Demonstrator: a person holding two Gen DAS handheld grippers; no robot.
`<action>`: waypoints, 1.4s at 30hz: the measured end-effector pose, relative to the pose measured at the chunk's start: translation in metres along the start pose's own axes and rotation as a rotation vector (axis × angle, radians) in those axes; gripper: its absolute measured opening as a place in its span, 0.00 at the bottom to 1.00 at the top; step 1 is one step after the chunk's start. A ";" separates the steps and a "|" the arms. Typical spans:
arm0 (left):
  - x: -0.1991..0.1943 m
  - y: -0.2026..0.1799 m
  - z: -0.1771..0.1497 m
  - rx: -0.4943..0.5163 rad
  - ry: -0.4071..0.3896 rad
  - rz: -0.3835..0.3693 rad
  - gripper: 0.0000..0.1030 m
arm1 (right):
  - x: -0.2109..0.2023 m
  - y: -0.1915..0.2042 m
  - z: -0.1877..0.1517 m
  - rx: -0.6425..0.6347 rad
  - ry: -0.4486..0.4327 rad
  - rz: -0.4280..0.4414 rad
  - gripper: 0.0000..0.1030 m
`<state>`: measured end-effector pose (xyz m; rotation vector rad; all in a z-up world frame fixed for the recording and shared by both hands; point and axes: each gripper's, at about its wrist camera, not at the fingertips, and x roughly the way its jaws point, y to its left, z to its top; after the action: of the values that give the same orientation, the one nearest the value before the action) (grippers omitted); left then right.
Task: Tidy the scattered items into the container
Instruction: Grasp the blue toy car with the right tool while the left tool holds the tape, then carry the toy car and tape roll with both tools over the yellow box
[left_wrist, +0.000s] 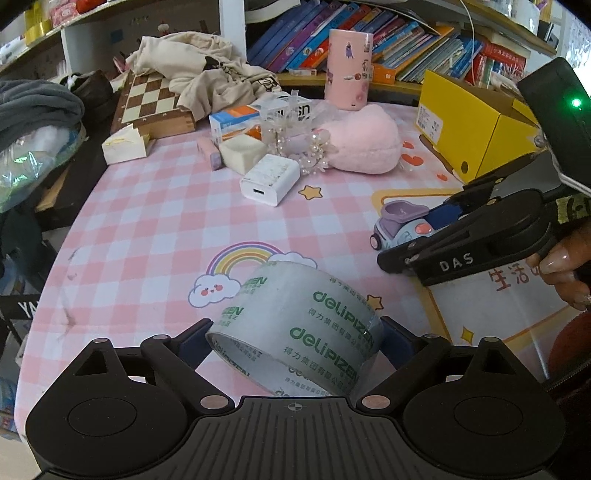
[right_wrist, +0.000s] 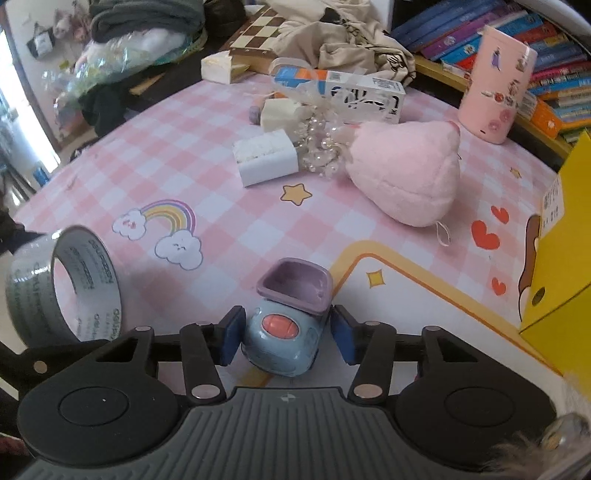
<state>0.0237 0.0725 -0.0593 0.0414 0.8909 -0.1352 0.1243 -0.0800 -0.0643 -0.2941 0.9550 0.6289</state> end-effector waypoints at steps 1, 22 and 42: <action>0.000 0.001 0.000 -0.009 0.001 -0.005 0.92 | -0.001 -0.001 0.000 0.007 -0.002 0.001 0.44; -0.030 0.029 0.022 -0.346 -0.118 -0.175 0.91 | -0.071 -0.004 -0.016 0.162 -0.197 -0.033 0.41; -0.040 -0.003 0.014 -0.255 -0.127 -0.291 0.92 | -0.116 0.003 -0.069 0.252 -0.249 -0.147 0.38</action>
<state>0.0091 0.0721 -0.0188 -0.3327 0.7778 -0.2911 0.0282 -0.1549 -0.0060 -0.0586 0.7548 0.3941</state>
